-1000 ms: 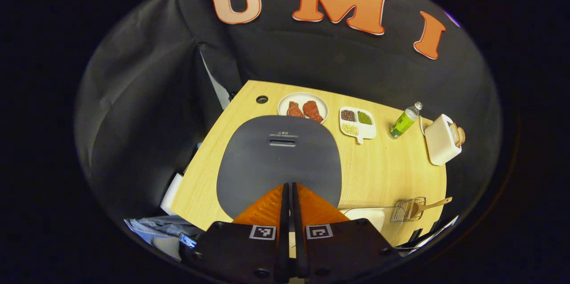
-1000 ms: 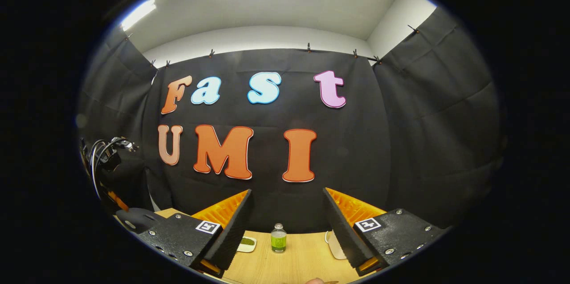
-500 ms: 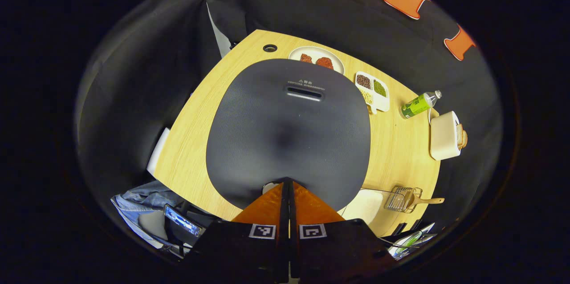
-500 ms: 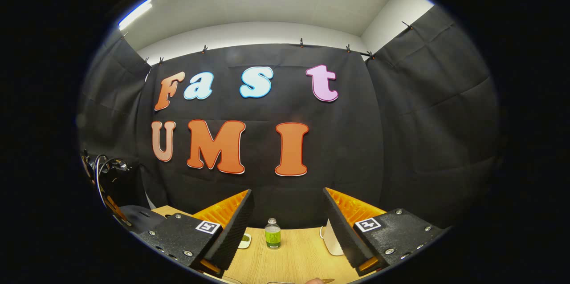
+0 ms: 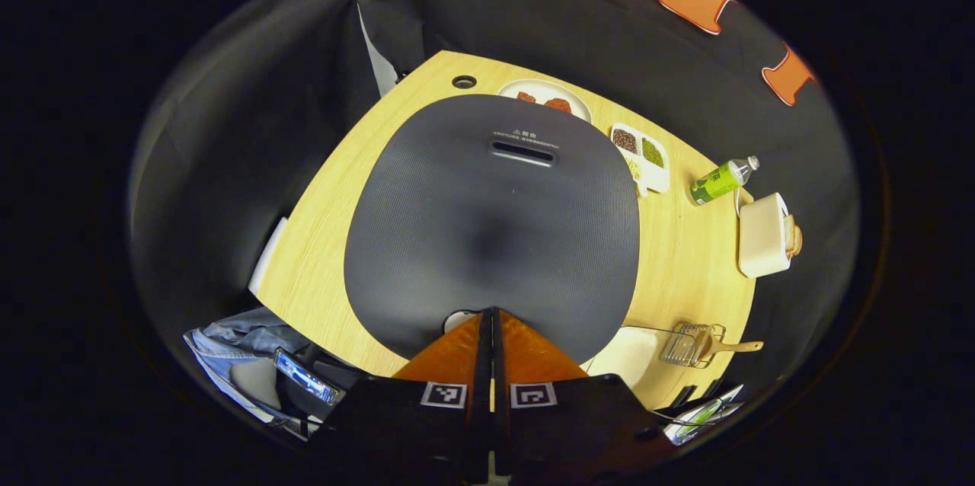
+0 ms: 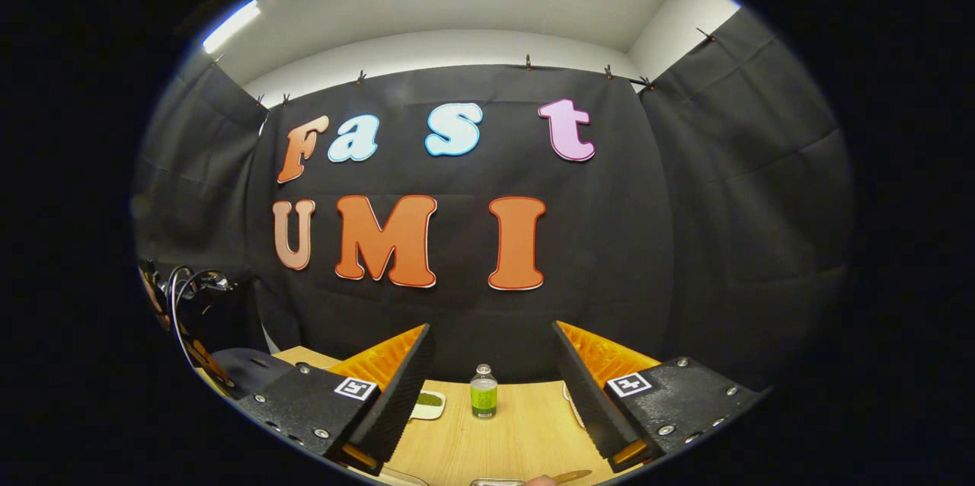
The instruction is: Close the left gripper, press the button to open the rice cooker; take a wooden spoon from the chopstick holder with the right hand, scoop a spoonful of rice and pour it into the rice cooker, then put the wooden spoon back into the chopstick holder.
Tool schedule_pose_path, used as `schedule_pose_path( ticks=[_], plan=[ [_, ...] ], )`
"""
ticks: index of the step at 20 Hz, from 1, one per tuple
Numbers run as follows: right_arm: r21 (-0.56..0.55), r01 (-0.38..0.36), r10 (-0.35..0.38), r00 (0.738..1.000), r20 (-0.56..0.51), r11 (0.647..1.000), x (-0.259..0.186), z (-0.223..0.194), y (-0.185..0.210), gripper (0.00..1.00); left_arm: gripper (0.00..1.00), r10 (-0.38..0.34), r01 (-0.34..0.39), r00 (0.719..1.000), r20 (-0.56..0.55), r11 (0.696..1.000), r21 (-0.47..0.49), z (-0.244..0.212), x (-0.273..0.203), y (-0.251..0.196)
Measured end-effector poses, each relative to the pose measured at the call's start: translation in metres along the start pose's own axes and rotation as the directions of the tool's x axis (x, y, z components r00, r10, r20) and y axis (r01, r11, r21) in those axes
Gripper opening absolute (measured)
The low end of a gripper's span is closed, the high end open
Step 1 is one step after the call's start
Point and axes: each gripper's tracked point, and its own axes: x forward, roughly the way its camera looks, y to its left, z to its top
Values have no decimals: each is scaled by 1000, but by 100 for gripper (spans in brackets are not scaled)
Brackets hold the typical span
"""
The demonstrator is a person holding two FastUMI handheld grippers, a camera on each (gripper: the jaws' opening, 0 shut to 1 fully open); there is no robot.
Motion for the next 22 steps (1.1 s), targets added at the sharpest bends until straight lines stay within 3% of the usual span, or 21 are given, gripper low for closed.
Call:
schedule_pose_path(
  ticks=[4,9,11,14,17,19,20,22],
  plan=[
    [30,-8,9,1000,-15,1000,9,0,6,94,7,90,-98,975,202,995,27,0,-11,1],
    [29,-26,27,999,-32,999,11,-7,16,94,7,124,-169,908,401,983,78,14,-40,-2],
    [27,-32,33,999,-37,999,9,-7,19,94,7,117,-184,857,502,979,86,29,-60,-7],
    [15,-43,43,998,-42,999,10,-10,22,94,7,105,-217,745,659,972,91,62,-93,-14],
    [7,-40,40,998,-40,999,9,-10,18,99,16,61,-211,624,779,973,93,79,-139,-30],
    [13,-32,32,998,-45,999,9,-13,15,94,27,12,-204,545,838,972,119,86,-163,-44],
    [16,-30,30,998,-49,999,9,-15,13,94,29,-19,-196,533,846,970,145,85,-167,-52],
    [16,-39,40,997,-73,999,9,-22,12,94,47,-47,-185,524,851,968,168,82,-169,-63]
  ],
)
